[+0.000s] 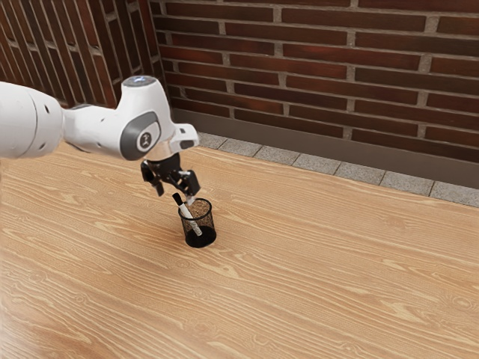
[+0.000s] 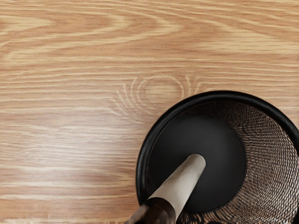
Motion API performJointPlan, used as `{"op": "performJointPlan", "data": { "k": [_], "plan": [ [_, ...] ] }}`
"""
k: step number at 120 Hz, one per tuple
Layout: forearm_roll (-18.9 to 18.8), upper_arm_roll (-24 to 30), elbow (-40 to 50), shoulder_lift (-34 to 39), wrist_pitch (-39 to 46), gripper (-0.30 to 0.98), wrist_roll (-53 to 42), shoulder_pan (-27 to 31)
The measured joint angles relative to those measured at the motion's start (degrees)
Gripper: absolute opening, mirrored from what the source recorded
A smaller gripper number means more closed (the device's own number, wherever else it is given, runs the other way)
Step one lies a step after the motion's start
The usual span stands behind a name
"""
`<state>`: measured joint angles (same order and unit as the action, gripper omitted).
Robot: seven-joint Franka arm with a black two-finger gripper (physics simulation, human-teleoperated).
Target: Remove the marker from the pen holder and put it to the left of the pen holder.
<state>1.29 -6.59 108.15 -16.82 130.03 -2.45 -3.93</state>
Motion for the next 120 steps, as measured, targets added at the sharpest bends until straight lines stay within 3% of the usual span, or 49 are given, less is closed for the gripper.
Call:
{"op": "performJointPlan", "data": {
  "k": [21,42,58,101,120],
  "plan": [
    [0.45,0.00,0.74,-0.19,0.54,0.67,-0.04,0.06],
    [0.73,0.00,0.72,0.06,0.87,0.24,-0.09,0.00],
    [0.63,0.00,0.68,0.13,0.99,0.06,-0.14,-0.03],
    [-0.58,-0.02,0.69,1.06,1.23,-0.07,1.24,-2.52],
    [-1.26,-0.06,2.18,6.27,1.00,-0.08,2.06,-3.21]
  ]
}}
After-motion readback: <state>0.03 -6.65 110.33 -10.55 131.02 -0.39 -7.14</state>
